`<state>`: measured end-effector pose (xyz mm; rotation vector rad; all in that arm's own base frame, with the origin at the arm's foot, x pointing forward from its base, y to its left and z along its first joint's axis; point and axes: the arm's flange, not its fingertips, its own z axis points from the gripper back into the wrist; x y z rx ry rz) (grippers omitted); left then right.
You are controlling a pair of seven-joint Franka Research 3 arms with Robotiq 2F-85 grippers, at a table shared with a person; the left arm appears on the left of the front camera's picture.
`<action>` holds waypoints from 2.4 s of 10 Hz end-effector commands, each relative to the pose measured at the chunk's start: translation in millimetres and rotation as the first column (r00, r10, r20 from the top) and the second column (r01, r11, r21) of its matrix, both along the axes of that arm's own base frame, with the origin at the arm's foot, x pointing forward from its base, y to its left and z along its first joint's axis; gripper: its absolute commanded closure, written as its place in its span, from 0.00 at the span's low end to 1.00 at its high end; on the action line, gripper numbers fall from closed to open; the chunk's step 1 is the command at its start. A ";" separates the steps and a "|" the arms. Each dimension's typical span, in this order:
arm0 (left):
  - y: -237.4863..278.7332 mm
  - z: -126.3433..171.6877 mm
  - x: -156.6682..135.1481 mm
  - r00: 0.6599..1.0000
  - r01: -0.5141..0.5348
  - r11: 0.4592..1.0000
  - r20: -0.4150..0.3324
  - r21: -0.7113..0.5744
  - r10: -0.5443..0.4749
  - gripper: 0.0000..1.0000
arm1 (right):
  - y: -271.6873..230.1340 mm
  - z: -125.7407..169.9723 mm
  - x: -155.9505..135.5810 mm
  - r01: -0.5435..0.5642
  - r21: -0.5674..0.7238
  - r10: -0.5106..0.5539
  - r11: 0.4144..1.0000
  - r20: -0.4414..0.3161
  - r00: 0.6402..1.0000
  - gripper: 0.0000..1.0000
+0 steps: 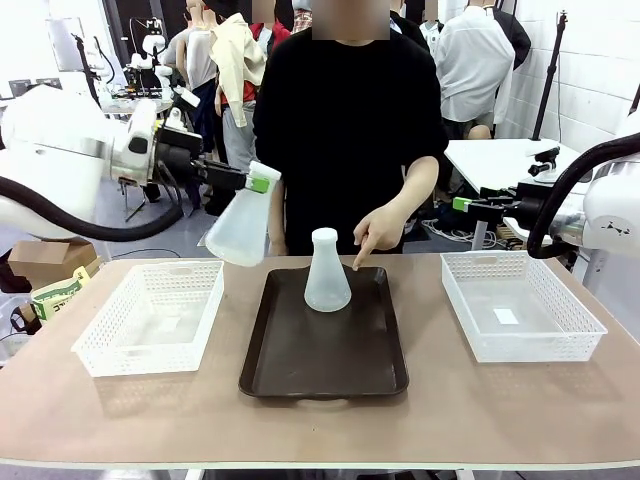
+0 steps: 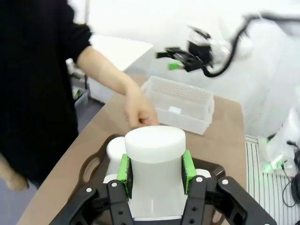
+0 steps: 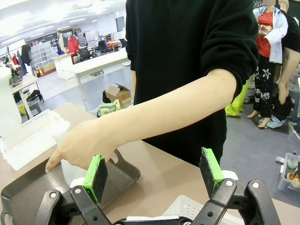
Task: Prepare the laboratory tools.
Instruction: Place the picked Big flask upright in the Handle tray as directed by the person.
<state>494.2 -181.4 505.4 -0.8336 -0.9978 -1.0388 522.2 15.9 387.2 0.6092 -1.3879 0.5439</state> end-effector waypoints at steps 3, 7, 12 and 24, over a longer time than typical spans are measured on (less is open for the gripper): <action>-6.0 -17.3 -58.8 0.912 0.220 0.962 0.384 -0.164 -0.144 1.00 | -0.4 1.5 1.2 -0.009 -0.008 0.009 1.000 -0.012 1.000 0.00; -29.9 -69.9 -47.2 0.907 0.317 0.898 0.375 -0.303 -0.194 1.00 | -0.4 1.5 1.2 -0.009 -0.008 0.009 1.000 -0.012 1.000 0.00; -32.1 -84.8 -51.0 0.914 0.322 0.897 0.345 -0.304 -0.212 1.00 | -0.4 1.5 1.2 -0.009 -0.008 0.009 1.000 -0.012 1.000 0.00; -101.7 -187.0 -24.2 0.898 0.415 0.856 0.288 -0.309 -0.331 1.00 | -0.4 1.5 1.2 -0.009 -0.008 0.009 1.000 -0.012 1.000 0.00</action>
